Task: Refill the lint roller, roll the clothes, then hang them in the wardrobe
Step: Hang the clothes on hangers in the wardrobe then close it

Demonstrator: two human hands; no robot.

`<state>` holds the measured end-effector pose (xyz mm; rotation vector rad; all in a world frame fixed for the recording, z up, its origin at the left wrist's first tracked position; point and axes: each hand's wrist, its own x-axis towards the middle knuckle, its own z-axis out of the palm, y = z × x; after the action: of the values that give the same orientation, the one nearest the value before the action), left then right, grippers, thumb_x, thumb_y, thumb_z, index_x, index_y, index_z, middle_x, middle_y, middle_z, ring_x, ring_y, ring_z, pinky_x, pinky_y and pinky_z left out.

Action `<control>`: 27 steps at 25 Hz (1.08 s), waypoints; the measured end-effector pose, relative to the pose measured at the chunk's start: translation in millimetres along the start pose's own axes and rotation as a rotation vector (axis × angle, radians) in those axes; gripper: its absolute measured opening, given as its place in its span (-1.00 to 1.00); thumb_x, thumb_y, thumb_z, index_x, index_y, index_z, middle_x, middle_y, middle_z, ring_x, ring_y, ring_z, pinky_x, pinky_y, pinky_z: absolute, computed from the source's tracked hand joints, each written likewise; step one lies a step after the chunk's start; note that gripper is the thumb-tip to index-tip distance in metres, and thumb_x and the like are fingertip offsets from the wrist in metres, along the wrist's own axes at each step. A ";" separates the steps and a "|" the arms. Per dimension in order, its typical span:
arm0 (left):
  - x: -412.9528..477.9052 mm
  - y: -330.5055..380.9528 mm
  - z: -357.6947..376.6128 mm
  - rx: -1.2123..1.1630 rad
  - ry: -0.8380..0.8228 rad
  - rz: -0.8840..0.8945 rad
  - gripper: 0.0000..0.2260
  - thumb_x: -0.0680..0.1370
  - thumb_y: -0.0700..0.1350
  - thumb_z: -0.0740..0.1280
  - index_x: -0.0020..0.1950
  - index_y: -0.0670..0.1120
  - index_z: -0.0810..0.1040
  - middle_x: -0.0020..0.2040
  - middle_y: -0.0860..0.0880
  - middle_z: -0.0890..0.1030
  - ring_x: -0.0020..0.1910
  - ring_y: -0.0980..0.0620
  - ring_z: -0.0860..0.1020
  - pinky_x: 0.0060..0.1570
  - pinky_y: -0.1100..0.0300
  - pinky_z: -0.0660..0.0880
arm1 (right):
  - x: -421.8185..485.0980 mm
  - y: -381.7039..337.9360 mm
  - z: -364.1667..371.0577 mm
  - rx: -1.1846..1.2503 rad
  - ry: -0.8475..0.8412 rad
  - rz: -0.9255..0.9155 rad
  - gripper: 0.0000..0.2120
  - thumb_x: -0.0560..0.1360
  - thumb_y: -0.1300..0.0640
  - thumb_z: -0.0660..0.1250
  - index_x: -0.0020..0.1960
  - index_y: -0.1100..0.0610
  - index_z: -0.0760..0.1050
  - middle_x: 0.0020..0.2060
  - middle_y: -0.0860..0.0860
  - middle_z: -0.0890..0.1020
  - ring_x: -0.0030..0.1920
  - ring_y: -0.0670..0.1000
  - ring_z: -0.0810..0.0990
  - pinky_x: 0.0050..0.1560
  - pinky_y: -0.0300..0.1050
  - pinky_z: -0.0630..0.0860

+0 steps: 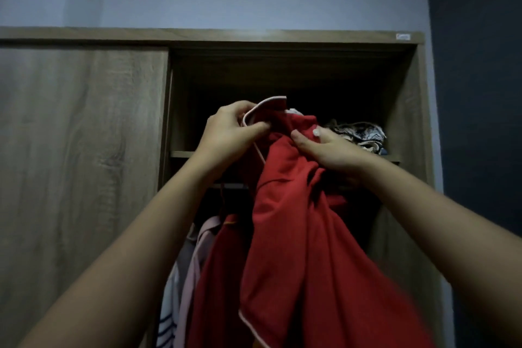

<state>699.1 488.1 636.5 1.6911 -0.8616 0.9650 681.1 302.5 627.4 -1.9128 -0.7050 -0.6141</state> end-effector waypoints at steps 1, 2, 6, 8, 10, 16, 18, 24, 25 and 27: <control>-6.9 7.9 -1.6 -0.122 -0.057 -0.031 -0.71 0.36 -0.16 0.45 0.04 0.10 0.59 -0.07 -0.03 0.63 -0.14 0.04 0.61 -0.11 0.10 0.55 | -9.7 4.2 -1.3 0.049 -0.027 0.045 -0.85 0.59 0.09 0.15 0.06 0.04 0.49 -0.10 0.02 0.62 -0.11 -0.03 0.58 -0.01 -0.12 0.52; -13.2 17.1 -2.2 -0.239 -0.105 -0.047 -0.64 0.37 -0.27 0.44 0.07 0.09 0.57 0.01 -0.06 0.60 -0.13 0.05 0.59 -0.15 0.14 0.55 | -23.8 1.3 -0.5 0.102 -0.062 0.101 -0.83 0.59 0.12 0.15 0.11 0.07 0.48 -0.08 0.03 0.62 -0.13 -0.04 0.59 -0.02 -0.14 0.54; -39.5 62.8 10.3 -0.616 -0.187 -0.128 -0.84 0.34 -0.30 0.41 -0.21 -0.04 0.62 -0.13 0.04 0.69 -0.25 0.17 0.63 -0.26 0.30 0.55 | -73.9 12.1 -10.8 0.016 -0.125 0.269 -0.62 0.53 0.39 0.18 0.34 0.42 0.28 -0.14 0.01 0.48 -0.26 -0.18 0.56 -0.21 -0.40 0.47; -50.8 75.0 20.2 -0.784 -0.220 -0.175 -0.95 0.36 -0.23 0.42 -0.24 -0.10 0.66 -0.26 0.02 0.67 -0.33 0.12 0.62 -0.27 0.27 0.56 | -93.0 18.6 -14.2 -0.015 -0.140 0.448 -0.24 0.38 -0.09 0.43 0.34 0.40 0.29 -0.24 -0.04 0.44 -0.08 -0.03 0.54 -0.09 -0.27 0.50; -61.7 83.0 30.3 -0.939 -0.223 -0.226 -0.80 0.30 -0.23 0.30 -0.18 -0.15 0.69 -0.24 -0.07 0.65 -0.27 0.06 0.61 -0.19 0.25 0.55 | -110.0 31.5 -20.5 -0.124 -0.150 0.399 0.19 -0.09 -0.46 0.46 0.20 0.43 0.43 -0.24 -0.05 0.46 -0.04 0.06 0.55 0.13 -0.18 0.52; -94.2 92.7 73.9 -0.349 -0.192 -0.288 -0.60 0.22 -0.26 0.23 0.00 -0.11 0.66 -0.19 -0.07 0.63 -0.23 0.07 0.54 -0.25 0.34 0.47 | -153.4 27.5 -33.7 -0.032 0.169 0.112 -0.76 0.58 0.27 0.14 0.21 0.33 0.41 -0.02 0.02 0.51 -0.03 -0.13 0.45 -0.32 -0.51 0.36; -99.9 92.1 85.0 -0.064 -0.103 -0.362 -0.66 0.30 -0.21 0.27 0.00 -0.04 0.68 -0.13 -0.03 0.66 -0.11 0.05 0.59 -0.09 0.26 0.52 | -174.6 25.0 -30.4 0.030 0.516 0.014 -0.88 0.59 0.11 0.18 -0.11 0.07 0.43 -0.31 -0.05 0.46 -0.31 -0.24 0.42 -0.38 -0.42 0.35; -107.9 109.1 104.2 -0.188 0.062 -0.597 -0.87 0.27 -0.22 0.30 -0.43 -0.09 0.61 -0.29 -0.17 0.64 -0.23 -0.09 0.62 -0.04 -0.01 0.59 | -237.2 32.1 24.8 -0.221 -0.081 0.185 -0.49 0.33 -0.17 0.44 0.15 -0.04 0.30 0.06 -0.07 0.50 -0.08 -0.20 0.55 -0.05 -0.30 0.53; -107.2 111.7 107.1 -0.227 0.066 -0.611 -0.84 0.27 -0.23 0.31 -0.50 -0.09 0.59 -0.37 -0.16 0.60 -0.28 -0.09 0.59 -0.09 0.00 0.59 | -237.2 35.9 33.2 -0.213 -0.082 0.263 -0.34 0.26 -0.25 0.44 0.19 -0.09 0.19 0.17 -0.09 0.43 0.09 -0.15 0.52 0.10 -0.21 0.52; -106.4 114.8 111.3 -0.270 0.068 -0.592 -0.81 0.22 -0.22 0.29 -0.60 -0.08 0.53 -0.53 -0.07 0.48 -0.39 -0.08 0.52 -0.23 -0.10 0.55 | -234.6 39.8 42.4 -0.160 0.027 0.285 -0.27 0.22 -0.24 0.47 0.15 -0.12 0.06 0.17 -0.07 0.42 0.16 -0.07 0.49 0.18 -0.17 0.45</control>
<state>575.3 361.2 562.5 1.5351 -0.3806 0.4728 548.4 277.2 426.9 -2.0999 -0.3642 -0.5264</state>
